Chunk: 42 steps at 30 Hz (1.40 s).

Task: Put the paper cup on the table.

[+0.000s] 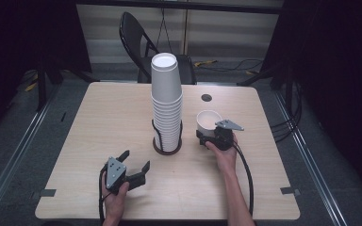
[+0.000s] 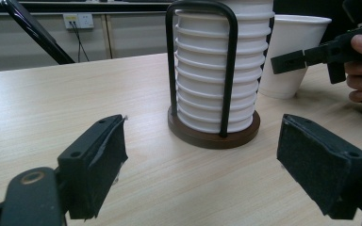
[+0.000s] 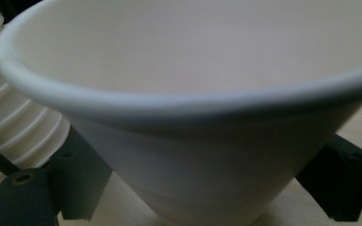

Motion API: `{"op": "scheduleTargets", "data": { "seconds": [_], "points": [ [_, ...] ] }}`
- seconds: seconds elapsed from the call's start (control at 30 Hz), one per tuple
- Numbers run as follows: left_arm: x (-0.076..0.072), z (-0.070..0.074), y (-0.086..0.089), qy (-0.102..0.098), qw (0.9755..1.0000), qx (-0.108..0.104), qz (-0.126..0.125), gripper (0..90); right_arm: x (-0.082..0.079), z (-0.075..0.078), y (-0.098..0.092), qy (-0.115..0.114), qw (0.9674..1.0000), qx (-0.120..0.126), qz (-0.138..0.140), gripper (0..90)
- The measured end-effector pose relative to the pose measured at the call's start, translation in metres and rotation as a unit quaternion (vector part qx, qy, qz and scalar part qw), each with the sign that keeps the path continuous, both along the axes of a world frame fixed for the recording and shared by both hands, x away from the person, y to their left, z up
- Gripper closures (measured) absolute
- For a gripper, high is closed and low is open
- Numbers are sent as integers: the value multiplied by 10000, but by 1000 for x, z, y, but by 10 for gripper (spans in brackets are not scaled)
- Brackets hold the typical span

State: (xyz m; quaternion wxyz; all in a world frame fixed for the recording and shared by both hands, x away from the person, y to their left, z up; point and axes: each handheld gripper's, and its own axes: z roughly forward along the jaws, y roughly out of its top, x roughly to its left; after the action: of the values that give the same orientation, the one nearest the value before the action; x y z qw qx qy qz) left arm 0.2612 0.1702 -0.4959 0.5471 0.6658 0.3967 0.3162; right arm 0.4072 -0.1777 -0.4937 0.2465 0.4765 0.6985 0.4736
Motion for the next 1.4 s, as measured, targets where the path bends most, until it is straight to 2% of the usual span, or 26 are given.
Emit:
{"op": "scheduleTargets", "data": {
  "seconds": [0.07,0.23,0.47,0.6,0.67,0.8,1.07,1.2,1.3,1.4],
  "points": [
    [0,0,0,-2,10000,-2,2,161,-2,1,-1,36,10000,3,7,136],
    [0,0,0,-2,10000,-2,3,161,-12,5,-3,-45,10000,-10,-67,134],
    [0,0,0,-15,10000,-34,12,161,-27,9,-7,-191,9996,166,-85,134],
    [-1,0,1,-16,10000,-36,49,161,-37,13,-10,-351,9989,282,-115,131],
    [-1,0,0,-18,10000,-39,57,161,-41,13,-11,-389,9988,260,-119,131],
    [-1,0,1,-25,10000,-28,79,161,-49,14,-14,-450,9981,343,-234,132],
    [-1,0,0,-12,9999,-54,120,161,-69,22,-12,-702,9963,422,-244,131],
    [0,0,0,-6,9999,-79,132,160,-81,24,-9,-730,9965,332,-233,131],
    [-1,0,0,-2,9999,-92,143,160,-90,25,-7,-851,9952,427,-225,131],
    [0,0,0,-9,9998,-85,153,159,-97,23,-4,-835,9954,426,-199,131]
  ]
}}
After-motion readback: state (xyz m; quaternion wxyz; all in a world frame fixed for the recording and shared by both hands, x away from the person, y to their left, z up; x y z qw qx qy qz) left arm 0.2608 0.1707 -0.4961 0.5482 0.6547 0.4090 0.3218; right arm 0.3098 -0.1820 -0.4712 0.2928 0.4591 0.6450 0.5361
